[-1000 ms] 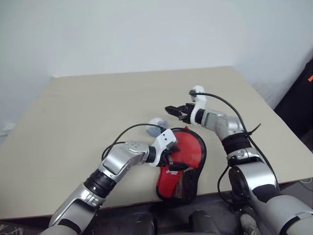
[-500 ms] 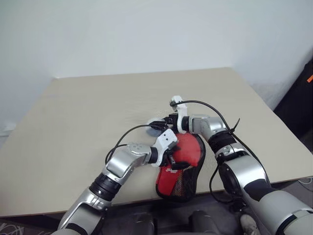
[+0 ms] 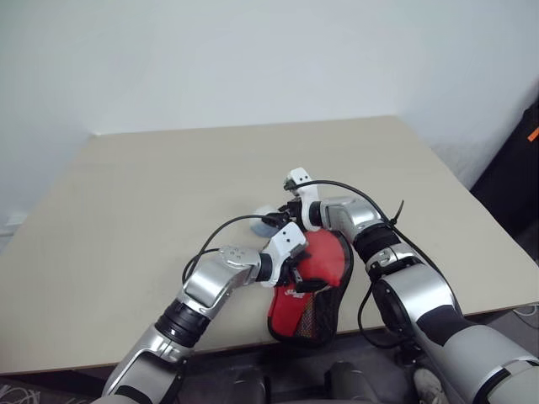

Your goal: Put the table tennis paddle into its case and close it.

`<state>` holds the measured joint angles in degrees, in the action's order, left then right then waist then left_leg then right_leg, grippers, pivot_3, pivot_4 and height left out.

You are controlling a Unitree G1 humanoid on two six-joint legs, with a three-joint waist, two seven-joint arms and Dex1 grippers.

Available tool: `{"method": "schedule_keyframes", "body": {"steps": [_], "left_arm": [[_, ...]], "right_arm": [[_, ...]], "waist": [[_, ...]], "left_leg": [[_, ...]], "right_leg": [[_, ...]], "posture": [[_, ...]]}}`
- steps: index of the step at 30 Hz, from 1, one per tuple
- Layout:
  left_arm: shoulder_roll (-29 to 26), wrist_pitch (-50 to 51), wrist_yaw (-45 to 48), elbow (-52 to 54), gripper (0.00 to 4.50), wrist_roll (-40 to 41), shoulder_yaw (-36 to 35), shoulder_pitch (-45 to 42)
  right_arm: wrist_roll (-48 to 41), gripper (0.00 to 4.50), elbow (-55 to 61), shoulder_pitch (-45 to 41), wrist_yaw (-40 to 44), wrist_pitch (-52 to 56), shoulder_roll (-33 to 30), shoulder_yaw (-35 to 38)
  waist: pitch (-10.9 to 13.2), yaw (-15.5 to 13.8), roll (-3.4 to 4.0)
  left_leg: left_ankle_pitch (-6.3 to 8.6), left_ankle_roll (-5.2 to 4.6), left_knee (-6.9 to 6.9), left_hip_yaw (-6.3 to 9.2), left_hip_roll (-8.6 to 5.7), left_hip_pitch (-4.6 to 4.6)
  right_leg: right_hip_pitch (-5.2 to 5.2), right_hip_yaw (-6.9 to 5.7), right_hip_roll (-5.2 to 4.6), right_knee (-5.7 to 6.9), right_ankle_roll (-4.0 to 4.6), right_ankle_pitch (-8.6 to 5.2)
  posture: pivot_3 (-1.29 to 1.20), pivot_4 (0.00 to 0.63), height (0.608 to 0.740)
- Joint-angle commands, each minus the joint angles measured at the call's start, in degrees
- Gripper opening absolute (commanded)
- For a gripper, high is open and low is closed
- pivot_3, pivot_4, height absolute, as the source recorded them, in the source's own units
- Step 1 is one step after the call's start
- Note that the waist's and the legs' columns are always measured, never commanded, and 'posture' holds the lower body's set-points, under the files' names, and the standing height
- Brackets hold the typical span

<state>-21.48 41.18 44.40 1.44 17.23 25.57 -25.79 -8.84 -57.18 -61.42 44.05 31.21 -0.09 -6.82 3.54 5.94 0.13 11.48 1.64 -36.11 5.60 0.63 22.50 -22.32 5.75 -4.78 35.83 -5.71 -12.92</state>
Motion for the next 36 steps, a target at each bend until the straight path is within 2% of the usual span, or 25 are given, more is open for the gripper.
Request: {"method": "schedule_keyframes", "body": {"steps": [1,6,7,11,14,23,29,36], "left_arm": [[-0.02,2.98,-0.08,-2.69,4.47,-1.75,1.60,1.66],[0.24,3.76,-0.01,-2.48,4.47,-2.03,1.43,1.89],[0.28,4.00,-0.07,-2.44,4.47,-2.15,1.49,1.85],[0.54,5.66,0.17,-2.81,4.47,-2.23,1.99,1.64],[0.92,7.00,0.33,-2.75,4.47,-1.67,1.70,1.76],[1.66,7.33,0.65,-3.60,4.47,-2.20,1.48,1.01],[2.12,7.20,0.41,-3.92,4.47,-2.30,1.23,0.81],[2.86,7.52,0.30,-4.33,4.47,-2.04,0.92,1.02]], "right_arm": [[0.89,1.67,1.19,0.24,1.63,-0.81,0.47,-0.48],[0.80,0.10,1.16,0.11,-0.02,-0.87,0.59,1.07],[0.37,0.02,1.18,-0.10,-0.67,-0.92,0.54,1.90],[-3.30,0.02,2.28,-0.80,-4.73,-4.61,0.43,8.38],[-4.31,0.02,-0.26,-2.04,-12.02,-8.56,-0.04,13.00],[-3.42,0.02,-4.80,-1.45,-20.31,-13.87,-4.77,17.64],[-3.18,0.02,-2.06,1.83,-19.02,-12.03,-10.46,17.94],[-5.26,0.02,8.12,8.64,-16.05,-1.80,-20.83,19.83]], "waist": [[-0.01,0.00,-0.01],[-0.03,0.03,0.01],[-0.03,0.03,0.01],[-0.03,-0.05,0.01],[-0.04,-0.08,0.00],[-0.04,-0.10,0.01],[-0.04,-0.12,0.02],[-0.05,-0.17,0.05]], "left_leg": [[0.00,0.00,0.00,0.00,0.00,0.00],[0.00,0.00,0.00,0.00,0.00,0.00],[0.00,0.00,0.00,0.00,0.00,-0.01],[0.00,0.00,0.00,0.02,0.00,0.01],[0.00,0.00,0.00,0.03,0.00,-0.01],[-0.01,-0.01,0.00,0.03,0.00,0.00],[-0.05,-0.06,-0.02,0.03,0.00,0.00],[-0.06,-0.09,-0.08,0.03,-0.04,0.02]], "right_leg": [[0.01,0.00,0.00,0.00,0.00,0.00],[0.01,-0.01,0.00,0.00,0.00,0.00],[0.00,0.00,0.00,0.00,0.00,0.00],[0.00,-0.02,0.00,0.01,0.00,0.00],[0.04,-0.03,0.00,0.00,0.00,0.00],[0.07,-0.03,0.00,-0.06,0.02,-0.01],[0.13,-0.03,0.00,-0.07,0.05,-0.02],[0.19,-0.01,-0.03,-0.13,0.12,-0.07]], "posture": [[0.00,0.000,0.740],[0.00,0.000,0.740],[0.00,0.000,0.740],[0.00,0.000,0.740],[0.00,0.000,0.740],[0.00,0.000,0.740],[0.00,0.000,0.740],[0.00,0.000,0.740]]}}
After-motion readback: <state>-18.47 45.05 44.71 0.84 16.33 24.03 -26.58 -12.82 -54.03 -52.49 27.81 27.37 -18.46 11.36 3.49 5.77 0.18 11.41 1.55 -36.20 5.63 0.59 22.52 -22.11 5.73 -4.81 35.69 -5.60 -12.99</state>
